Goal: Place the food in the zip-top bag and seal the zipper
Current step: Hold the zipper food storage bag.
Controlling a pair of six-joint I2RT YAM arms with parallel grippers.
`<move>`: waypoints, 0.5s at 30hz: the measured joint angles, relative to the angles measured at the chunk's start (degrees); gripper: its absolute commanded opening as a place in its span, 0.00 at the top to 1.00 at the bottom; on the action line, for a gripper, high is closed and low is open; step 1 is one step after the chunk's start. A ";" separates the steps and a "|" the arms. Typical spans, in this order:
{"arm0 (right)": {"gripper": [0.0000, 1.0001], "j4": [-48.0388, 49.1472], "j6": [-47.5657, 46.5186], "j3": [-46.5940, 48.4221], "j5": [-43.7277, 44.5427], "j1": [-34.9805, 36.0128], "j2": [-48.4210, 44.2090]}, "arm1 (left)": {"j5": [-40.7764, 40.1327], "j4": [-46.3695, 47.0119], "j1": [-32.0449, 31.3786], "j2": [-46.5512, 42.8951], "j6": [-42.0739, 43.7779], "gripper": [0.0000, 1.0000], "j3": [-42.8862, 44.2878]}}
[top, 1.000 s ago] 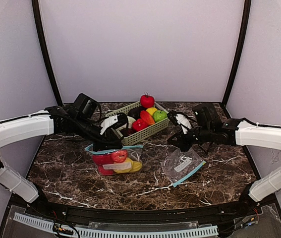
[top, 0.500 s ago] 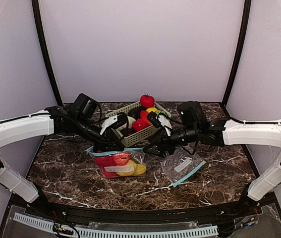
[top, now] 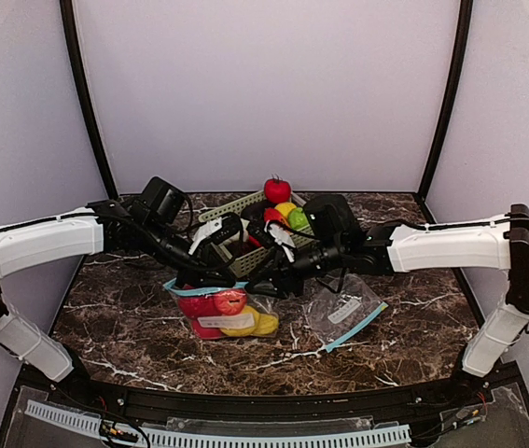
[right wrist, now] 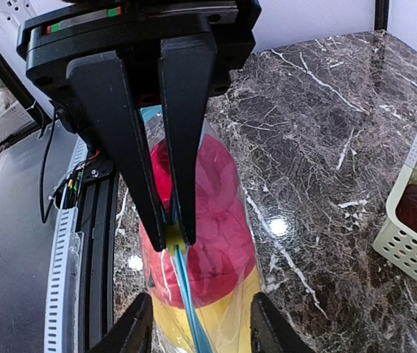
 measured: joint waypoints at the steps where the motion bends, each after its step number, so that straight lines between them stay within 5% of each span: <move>1: 0.64 0.09 0.15 0.33 -0.26 0.09 0.50 | 0.07 0.02 0.00 0.02 -0.02 0.99 0.00; 6: 0.98 0.33 0.00 0.96 -0.96 0.46 1.97 | 0.35 0.04 0.00 0.02 -0.11 0.99 0.00; 15: 1.00 0.61 0.04 0.15 1.05 0.70 1.14 | -0.74 0.50 0.07 0.02 -0.13 0.99 0.00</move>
